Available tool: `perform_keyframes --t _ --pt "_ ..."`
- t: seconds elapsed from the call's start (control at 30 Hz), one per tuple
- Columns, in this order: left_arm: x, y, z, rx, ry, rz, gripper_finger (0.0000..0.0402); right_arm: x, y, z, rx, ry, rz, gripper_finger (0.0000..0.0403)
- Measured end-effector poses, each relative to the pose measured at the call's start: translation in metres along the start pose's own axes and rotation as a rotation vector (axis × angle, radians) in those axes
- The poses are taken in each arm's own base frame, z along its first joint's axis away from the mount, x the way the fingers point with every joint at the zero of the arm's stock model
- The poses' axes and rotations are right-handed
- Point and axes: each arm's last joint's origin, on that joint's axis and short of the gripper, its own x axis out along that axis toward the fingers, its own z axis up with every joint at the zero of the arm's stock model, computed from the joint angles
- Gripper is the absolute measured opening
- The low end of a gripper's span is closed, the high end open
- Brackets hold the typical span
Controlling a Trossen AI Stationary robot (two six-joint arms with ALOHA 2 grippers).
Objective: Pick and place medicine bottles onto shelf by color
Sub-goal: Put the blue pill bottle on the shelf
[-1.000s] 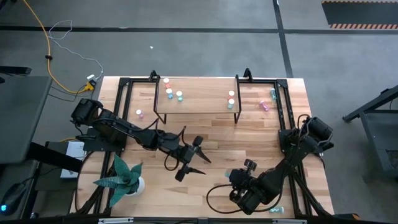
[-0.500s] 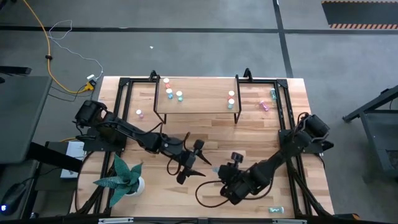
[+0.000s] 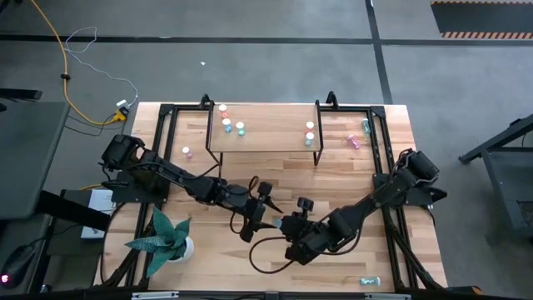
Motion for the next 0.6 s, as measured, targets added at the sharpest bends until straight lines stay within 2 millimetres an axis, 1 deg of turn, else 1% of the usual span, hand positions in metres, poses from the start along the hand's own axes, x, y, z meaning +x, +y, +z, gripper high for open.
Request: perform_keyframes --t 0.33,0.6 --pt "-0.002 0.000 0.005 0.001 -0.044 -0.029 0.0225 0.007 -0.012 0.001 0.061 0.076 -0.017 0.0087" --pt "-0.002 0.000 0.006 -0.025 -0.055 -0.022 0.0225 0.009 -0.014 0.002 0.077 0.073 -0.018 0.0087"
